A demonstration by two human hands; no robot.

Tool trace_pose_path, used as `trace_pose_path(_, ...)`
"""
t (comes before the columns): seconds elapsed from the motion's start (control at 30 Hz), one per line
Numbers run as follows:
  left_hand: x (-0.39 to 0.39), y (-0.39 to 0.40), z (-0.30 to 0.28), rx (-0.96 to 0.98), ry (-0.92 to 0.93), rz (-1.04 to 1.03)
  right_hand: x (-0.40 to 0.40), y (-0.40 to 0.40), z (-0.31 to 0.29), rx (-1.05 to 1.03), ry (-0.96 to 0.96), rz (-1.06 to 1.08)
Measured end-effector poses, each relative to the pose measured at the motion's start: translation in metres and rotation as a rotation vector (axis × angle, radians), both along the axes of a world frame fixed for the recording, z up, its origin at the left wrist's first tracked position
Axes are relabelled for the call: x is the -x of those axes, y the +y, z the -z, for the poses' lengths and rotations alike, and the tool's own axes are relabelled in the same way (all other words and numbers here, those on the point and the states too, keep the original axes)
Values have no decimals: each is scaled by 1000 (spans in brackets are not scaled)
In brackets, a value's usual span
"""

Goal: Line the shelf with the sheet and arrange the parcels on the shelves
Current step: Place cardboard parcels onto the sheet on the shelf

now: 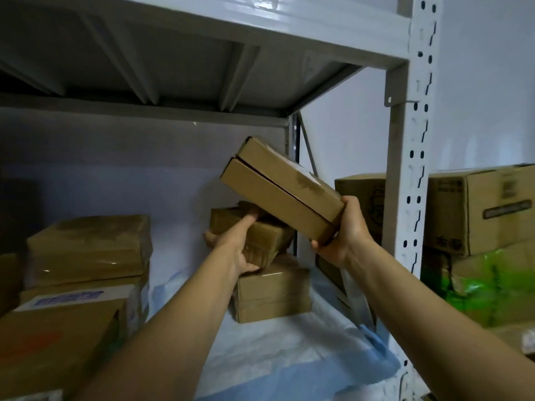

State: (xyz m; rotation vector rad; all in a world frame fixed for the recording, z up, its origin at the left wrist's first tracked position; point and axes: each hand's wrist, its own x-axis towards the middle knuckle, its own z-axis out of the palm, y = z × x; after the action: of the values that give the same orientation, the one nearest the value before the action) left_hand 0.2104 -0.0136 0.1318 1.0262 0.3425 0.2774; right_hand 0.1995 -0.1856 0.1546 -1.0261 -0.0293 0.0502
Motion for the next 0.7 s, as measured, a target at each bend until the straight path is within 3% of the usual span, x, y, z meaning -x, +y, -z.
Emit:
trace_pose_path(0.23,-6,-27,18,15,-45,-235,-3,-5,7,40,22,-16)
trace_pose_path(0.43,12,-19,26,50,-88,-257,2,-3,3,18,-6,-24)
trace_pose_path(0.57,5,3,3,144,-145,-276,4,-4,-4,13,-18,-16)
trace_pose_path(0.63,-4,4,-9,116,-126,-228,1,-4,-8,12,-20,-12)
trace_pose_path(0.7,-20,3,-16,91,-83,-319,-5,-4,-11,22,-28,-3)
